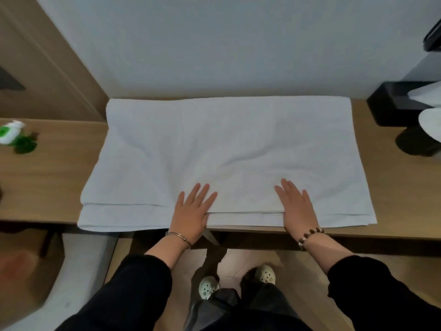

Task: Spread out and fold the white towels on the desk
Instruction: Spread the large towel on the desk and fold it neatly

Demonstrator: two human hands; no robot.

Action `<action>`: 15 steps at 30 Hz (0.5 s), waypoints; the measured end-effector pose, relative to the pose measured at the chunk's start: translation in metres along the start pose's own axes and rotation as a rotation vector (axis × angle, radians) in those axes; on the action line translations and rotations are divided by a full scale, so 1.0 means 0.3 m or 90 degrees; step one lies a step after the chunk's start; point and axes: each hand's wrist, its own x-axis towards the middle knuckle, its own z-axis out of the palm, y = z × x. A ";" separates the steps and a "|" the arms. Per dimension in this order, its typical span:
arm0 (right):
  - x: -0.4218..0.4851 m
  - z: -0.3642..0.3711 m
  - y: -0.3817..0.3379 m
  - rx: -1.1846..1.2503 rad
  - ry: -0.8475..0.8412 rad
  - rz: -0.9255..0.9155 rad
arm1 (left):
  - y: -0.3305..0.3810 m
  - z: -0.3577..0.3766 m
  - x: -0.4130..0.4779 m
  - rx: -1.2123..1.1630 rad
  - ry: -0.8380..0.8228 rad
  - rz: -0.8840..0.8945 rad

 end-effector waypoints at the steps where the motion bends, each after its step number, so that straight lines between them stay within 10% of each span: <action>1: 0.023 -0.009 0.015 -0.013 -0.008 -0.011 | -0.009 0.006 0.024 0.003 0.004 0.000; 11: 0.208 -0.142 -0.160 -0.101 0.011 -0.023 | -0.033 -0.060 0.167 -0.055 0.072 -0.016; 15: 0.201 -0.100 -0.387 -0.043 -0.002 -0.172 | -0.186 -0.090 0.051 -0.207 0.289 -0.287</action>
